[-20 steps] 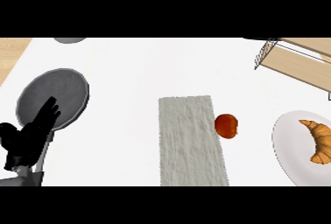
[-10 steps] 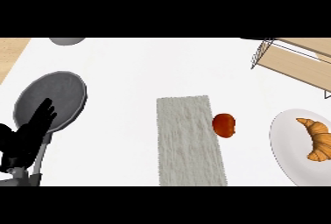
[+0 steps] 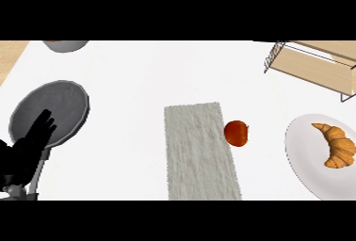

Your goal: Pick the can from the placemat and place it in the tiered shelf

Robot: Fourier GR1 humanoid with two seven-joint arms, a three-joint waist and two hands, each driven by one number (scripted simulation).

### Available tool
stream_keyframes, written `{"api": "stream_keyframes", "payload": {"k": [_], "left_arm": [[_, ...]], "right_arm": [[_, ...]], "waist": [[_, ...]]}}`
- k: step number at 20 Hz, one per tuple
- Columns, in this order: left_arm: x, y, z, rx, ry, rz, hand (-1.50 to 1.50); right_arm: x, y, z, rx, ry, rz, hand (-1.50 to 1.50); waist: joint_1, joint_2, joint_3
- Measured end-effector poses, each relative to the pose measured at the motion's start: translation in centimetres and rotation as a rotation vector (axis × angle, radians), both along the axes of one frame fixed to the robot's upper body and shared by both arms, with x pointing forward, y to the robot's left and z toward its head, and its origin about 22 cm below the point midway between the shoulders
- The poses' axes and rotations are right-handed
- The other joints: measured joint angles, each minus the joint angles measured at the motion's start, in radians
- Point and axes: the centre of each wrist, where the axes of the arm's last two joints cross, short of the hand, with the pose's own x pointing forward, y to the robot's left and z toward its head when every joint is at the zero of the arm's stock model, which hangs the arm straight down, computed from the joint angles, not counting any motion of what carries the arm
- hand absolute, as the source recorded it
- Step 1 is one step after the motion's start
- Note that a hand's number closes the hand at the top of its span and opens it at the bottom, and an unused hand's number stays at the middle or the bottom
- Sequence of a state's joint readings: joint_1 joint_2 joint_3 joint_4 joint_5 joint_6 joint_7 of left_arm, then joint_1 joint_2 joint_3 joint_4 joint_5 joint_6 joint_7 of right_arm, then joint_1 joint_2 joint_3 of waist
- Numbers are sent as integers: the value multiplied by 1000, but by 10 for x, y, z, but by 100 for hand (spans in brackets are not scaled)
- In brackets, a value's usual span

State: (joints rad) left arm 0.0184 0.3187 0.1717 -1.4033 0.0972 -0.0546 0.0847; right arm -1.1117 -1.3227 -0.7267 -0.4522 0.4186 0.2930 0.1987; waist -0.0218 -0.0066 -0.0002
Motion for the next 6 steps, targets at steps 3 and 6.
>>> {"api": "stream_keyframes", "payload": {"k": [3, 6], "left_arm": [[-4, -1, 0, -2, 0, 6, 0], [-6, 0, 3, -3, 4, 8, 0]], "right_arm": [[-47, -19, 12, -2, 34, -10, -150], [-93, -34, 22, -6, 43, -9, -150]], "waist": [[-4, -1, 1], [-11, -2, 2]]}}
